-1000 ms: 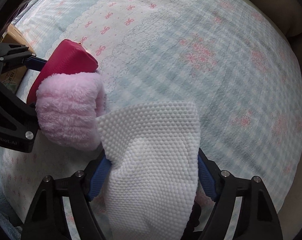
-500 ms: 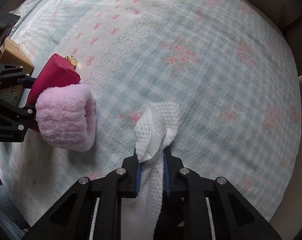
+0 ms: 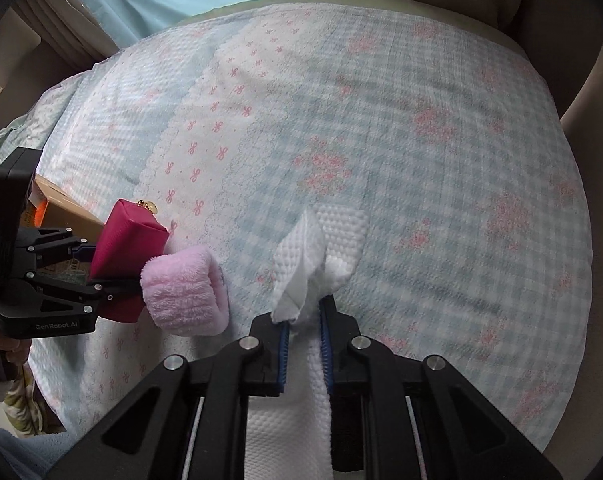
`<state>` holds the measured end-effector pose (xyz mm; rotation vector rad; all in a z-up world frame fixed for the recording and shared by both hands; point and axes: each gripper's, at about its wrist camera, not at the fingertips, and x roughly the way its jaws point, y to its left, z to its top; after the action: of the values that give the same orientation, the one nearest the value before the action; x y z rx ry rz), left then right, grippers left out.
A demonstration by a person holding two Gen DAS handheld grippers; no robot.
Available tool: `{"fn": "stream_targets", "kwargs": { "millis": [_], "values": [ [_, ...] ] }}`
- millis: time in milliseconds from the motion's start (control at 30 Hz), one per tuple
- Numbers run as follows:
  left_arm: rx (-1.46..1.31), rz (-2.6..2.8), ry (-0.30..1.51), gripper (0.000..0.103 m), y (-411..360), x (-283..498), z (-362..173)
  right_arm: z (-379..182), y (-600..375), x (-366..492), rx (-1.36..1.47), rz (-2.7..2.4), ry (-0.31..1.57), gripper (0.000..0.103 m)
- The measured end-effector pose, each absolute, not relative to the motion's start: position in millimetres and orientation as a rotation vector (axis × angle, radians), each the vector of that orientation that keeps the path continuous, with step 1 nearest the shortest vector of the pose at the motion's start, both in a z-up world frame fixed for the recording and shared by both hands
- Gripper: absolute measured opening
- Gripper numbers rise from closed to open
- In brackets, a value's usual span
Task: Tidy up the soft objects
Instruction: 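Grasp the pink pouch with the left tool while the right tool grasps the white towel, then carry the pink pouch and white towel into the box and release both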
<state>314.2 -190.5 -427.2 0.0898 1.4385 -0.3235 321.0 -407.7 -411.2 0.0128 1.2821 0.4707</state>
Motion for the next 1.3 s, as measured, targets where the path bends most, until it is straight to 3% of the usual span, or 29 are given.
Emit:
{"fn": "stream_targets", "kwargs": {
  "millis": [633, 933, 1300],
  "values": [
    [0.038, -0.311, 1.234, 0.044, -169, 238, -273, -269, -403, 242, 0.033, 0.42, 1.092, 0.013],
    [-0.032, -0.269, 1.171, 0.044, -84, 205, -216, -198, -362, 203, 0.019, 0.412, 1.022, 0.013],
    [0.0, -0.293, 1.128, 0.044, 51, 204, -190, -156, -213, 183, 0.076, 0.391, 0.958, 0.013]
  ]
}}
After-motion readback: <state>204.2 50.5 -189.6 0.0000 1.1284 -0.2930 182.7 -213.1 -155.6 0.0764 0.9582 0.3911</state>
